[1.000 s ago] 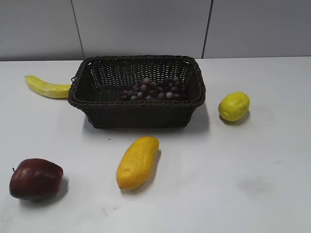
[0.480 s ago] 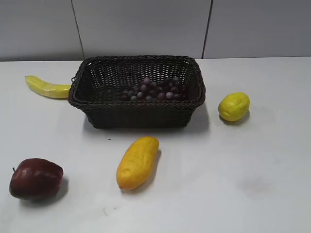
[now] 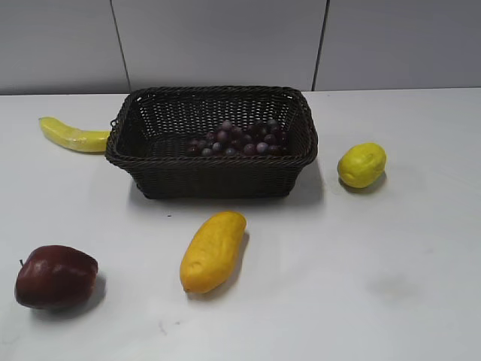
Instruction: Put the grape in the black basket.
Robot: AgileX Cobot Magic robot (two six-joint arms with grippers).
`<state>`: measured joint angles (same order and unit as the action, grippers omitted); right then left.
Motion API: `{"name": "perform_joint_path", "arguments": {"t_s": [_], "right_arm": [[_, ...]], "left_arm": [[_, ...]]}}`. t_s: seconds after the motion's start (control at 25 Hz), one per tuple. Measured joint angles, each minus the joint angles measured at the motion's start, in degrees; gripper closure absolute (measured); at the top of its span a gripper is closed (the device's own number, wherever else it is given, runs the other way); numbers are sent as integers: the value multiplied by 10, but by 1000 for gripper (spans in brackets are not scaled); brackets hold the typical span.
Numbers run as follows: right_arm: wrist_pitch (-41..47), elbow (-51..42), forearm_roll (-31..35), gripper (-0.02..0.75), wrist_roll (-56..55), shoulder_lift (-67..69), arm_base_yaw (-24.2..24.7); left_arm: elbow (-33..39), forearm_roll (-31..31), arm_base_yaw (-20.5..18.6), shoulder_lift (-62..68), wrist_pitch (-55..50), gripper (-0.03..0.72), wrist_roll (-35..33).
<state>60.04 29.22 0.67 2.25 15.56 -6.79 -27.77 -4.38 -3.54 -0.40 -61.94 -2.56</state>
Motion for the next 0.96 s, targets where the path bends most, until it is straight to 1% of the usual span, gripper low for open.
{"name": "perform_joint_path", "arguments": {"t_s": [0.64,0.96], "right_arm": [[0,-4,1,216,0,-149,0],[1,-4,2,216,2,-159,0]], "left_arm": [[0,0,0,0,0,265,0],[0,0,0,0,0,271,0]]}}
